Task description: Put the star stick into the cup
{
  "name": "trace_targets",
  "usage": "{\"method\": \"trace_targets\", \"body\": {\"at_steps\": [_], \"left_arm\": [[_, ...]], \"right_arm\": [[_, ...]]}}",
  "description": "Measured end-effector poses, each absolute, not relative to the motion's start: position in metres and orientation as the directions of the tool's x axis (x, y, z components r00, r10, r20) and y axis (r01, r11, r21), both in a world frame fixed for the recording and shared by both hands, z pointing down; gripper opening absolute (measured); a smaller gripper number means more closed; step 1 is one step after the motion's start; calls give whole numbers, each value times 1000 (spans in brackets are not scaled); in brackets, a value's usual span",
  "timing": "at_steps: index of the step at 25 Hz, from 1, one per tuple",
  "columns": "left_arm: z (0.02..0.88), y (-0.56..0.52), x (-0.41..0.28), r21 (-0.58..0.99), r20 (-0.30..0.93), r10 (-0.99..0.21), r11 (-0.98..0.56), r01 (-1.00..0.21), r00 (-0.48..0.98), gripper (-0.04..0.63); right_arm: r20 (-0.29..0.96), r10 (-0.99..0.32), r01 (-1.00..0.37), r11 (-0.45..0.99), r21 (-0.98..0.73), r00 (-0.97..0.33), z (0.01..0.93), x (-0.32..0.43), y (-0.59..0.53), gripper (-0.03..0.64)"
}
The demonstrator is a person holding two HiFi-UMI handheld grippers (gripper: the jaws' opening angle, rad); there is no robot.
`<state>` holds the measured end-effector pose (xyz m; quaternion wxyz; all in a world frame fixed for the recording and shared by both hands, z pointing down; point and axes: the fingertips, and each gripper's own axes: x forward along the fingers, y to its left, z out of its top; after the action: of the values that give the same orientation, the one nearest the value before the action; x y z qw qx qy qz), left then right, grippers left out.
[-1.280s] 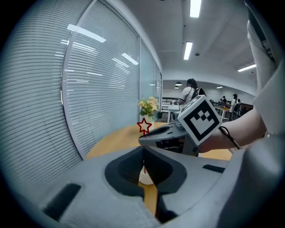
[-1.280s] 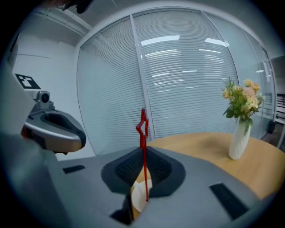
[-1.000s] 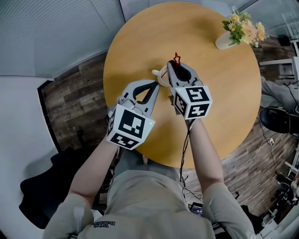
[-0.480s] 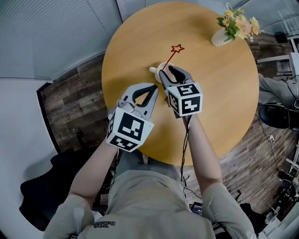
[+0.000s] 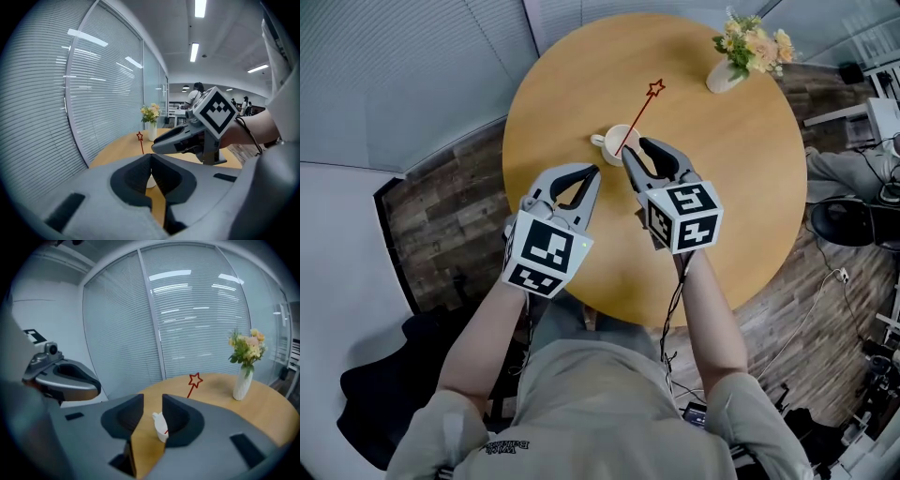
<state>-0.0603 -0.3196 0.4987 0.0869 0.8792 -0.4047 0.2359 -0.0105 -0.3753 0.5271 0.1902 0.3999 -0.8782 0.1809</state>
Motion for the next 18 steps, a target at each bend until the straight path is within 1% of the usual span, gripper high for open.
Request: {"method": "trace_targets", "body": {"at_steps": [4,8,11,18], "left_arm": [[463,-319,-63,-81,435,-707,-648,-757,558,21],[421,-314,-64,-123,371,-743,-634,-763,558,21],[389,-307,-62,-153,325,-762,-627,-764,560,21],[322,-286,-56,-233,227,-781,-624,-746,583,21]], "right_arm": [[395,-672,-766,625,-152,-627,474,-2,-364,123],[311,-708,-765,633,-119,-634,420,9,-349,84],[243,-727,-762,641,-97,-642,380,18,-334,67],[104,-726,-733,678,-55,-680,301,22,-294,48]]}}
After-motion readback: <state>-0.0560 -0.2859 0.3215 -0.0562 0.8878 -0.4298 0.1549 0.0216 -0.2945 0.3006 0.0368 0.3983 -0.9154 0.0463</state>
